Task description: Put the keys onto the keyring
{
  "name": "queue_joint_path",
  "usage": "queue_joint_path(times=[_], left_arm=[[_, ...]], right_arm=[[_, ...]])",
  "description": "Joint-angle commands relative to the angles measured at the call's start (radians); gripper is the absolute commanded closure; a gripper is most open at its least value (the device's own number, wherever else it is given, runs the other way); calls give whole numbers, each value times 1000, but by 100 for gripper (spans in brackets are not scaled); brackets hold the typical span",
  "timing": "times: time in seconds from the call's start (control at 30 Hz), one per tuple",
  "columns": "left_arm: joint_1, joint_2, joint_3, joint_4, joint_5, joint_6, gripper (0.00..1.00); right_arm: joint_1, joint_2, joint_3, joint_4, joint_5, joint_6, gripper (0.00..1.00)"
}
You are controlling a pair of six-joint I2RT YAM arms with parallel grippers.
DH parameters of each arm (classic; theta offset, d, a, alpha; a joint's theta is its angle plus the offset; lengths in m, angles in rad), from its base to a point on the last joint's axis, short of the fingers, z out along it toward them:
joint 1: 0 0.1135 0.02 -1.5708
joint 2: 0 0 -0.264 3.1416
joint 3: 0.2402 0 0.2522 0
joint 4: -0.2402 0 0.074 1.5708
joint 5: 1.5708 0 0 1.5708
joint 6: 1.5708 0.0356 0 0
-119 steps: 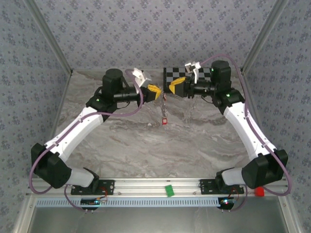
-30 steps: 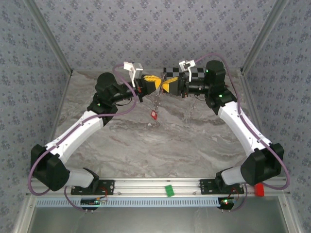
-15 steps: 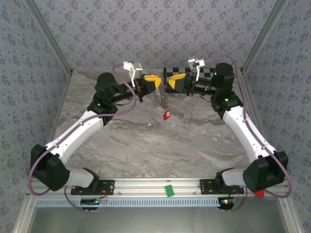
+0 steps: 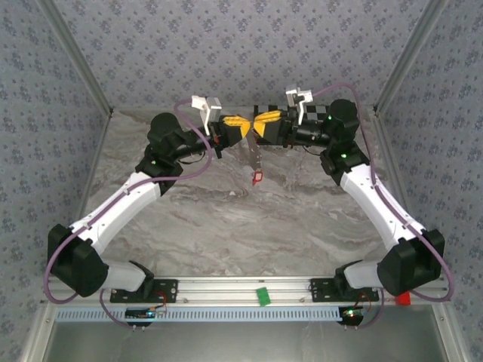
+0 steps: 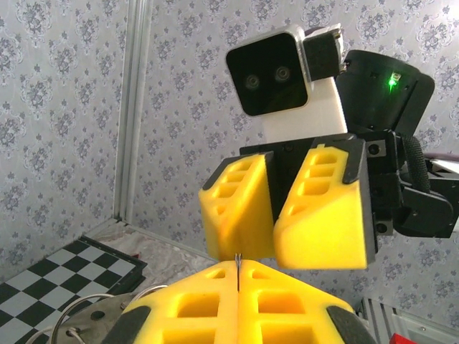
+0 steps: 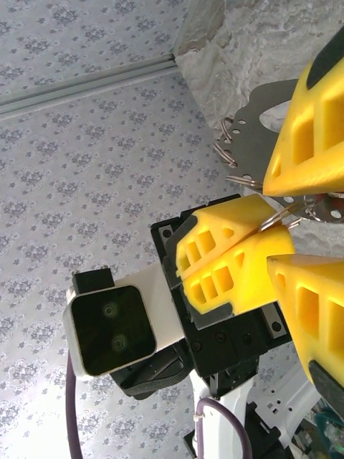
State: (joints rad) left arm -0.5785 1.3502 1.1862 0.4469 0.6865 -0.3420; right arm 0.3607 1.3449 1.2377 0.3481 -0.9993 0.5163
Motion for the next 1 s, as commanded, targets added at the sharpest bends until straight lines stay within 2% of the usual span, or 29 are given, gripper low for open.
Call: queue_joint_path(times=[0.0, 0.13, 0.53, 0.7, 0.8, 0.97], left_arm=[[-7, -3, 30, 64, 2, -11, 100], [-6, -5, 30, 66, 1, -14, 100], [-6, -6, 26, 68, 3, -23, 100], [-6, -11, 27, 22, 10, -4, 99], [-2, -19, 35, -47, 30, 27, 84], [25, -49, 15, -117, 42, 54, 77]], right_arm=[[5, 8, 9, 23, -22, 8, 73], [12, 14, 14, 17, -22, 3, 77], [21, 16, 31, -57, -33, -38, 100], [25, 7, 95, -278, -25, -189, 100], [27, 8, 157, -448, -22, -303, 100], [28, 22, 250, -656, 1, -415, 100]])
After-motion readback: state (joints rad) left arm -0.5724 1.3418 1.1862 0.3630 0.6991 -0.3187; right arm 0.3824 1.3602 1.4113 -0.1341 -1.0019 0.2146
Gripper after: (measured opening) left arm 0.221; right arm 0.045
